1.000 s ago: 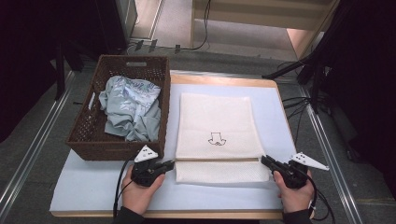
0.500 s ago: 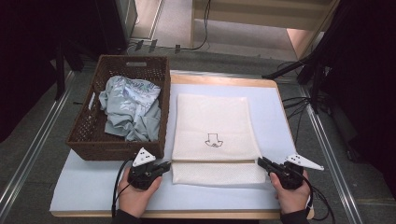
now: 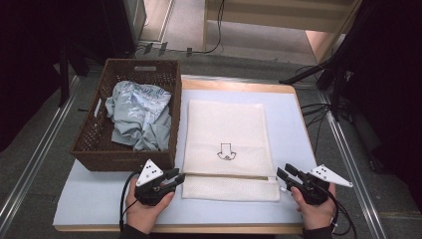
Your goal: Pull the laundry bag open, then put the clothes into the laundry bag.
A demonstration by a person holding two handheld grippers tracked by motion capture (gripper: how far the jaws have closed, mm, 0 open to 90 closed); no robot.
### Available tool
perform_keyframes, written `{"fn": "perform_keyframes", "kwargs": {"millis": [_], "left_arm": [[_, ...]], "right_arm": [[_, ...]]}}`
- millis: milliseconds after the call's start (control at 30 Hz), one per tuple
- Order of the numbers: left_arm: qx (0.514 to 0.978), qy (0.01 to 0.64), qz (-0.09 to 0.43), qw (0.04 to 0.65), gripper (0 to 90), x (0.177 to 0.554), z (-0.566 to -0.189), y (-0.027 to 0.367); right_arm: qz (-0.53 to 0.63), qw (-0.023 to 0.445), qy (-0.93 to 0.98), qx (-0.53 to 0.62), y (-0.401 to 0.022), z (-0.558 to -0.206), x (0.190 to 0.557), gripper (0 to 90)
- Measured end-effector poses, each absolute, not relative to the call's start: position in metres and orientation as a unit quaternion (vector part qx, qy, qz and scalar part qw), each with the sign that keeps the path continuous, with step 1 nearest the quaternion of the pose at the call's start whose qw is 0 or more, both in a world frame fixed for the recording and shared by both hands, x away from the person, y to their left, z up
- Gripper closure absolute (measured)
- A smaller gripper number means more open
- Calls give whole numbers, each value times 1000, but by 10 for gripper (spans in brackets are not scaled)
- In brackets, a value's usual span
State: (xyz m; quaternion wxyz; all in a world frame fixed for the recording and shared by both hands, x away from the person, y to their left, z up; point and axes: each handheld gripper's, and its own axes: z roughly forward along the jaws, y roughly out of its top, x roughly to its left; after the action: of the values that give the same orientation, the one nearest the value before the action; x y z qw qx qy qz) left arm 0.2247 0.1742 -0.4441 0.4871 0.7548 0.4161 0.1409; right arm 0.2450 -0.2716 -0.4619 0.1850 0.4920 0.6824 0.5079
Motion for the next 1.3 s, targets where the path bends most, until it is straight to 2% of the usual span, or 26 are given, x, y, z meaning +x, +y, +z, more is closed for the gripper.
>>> {"fn": "perform_keyframes", "kwargs": {"millis": [133, 267, 400, 467, 633, 867, 1167, 1300], "left_arm": [[767, 398, 128, 487, 829, 220, -442, 163], [780, 388, 106, 479, 900, 222, -449, 149], [790, 381, 94, 471, 900, 226, -454, 133], [794, 376, 91, 469, 900, 228, -455, 125], [812, 366, 86, 448, 900, 237, -462, 109], [826, 370, 90, 416, 900, 243, -474, 98], [822, 374, 85, 420, 900, 247, -473, 96], [833, 370, 86, 402, 900, 247, -476, 93]], "right_arm": [[509, 187, 692, 477, -261, -458, 244, 572], [520, 179, 698, 459, -251, -458, 248, 596], [512, 144, 712, 459, -242, -455, 251, 644], [503, 148, 722, 451, -234, -453, 250, 577], [488, 172, 740, 428, -216, -450, 250, 494], [481, 164, 753, 418, -199, -448, 264, 448], [470, 164, 766, 407, -185, -451, 275, 443], [464, 156, 776, 397, -180, -452, 279, 448]]}}
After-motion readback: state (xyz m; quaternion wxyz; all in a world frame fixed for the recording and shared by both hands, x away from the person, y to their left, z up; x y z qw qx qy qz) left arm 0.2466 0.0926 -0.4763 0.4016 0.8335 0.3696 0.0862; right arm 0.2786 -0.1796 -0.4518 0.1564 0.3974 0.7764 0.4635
